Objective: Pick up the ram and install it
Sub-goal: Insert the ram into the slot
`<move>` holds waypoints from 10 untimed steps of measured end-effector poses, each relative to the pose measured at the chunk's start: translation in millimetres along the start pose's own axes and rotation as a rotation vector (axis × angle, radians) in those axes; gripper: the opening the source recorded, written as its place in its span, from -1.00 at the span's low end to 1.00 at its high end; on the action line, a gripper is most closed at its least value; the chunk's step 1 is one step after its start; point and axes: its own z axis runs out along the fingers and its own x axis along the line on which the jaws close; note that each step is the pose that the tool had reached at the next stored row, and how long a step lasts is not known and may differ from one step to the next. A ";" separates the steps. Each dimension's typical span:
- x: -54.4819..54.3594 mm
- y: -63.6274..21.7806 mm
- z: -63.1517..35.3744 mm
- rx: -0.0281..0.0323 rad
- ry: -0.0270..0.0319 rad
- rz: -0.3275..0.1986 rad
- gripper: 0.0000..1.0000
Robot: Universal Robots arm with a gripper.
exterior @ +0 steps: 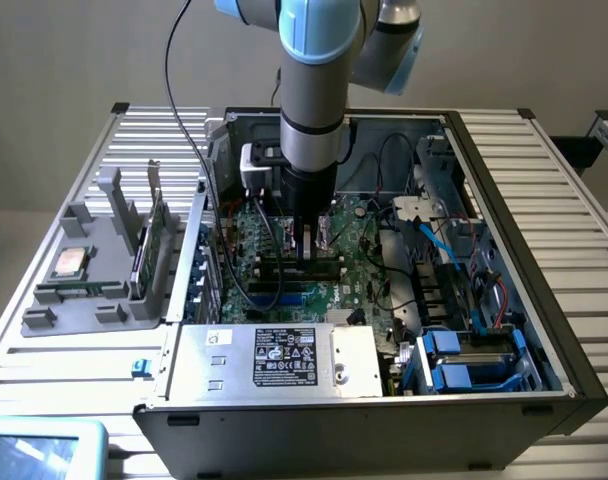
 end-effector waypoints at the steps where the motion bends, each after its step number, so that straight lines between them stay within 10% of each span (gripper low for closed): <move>1: 0.0 0.0 0.0 -0.0001 0.0001 0.000 -0.79; 10: -0.1 0.1 -1.2 -0.0010 -0.0002 0.000 -0.62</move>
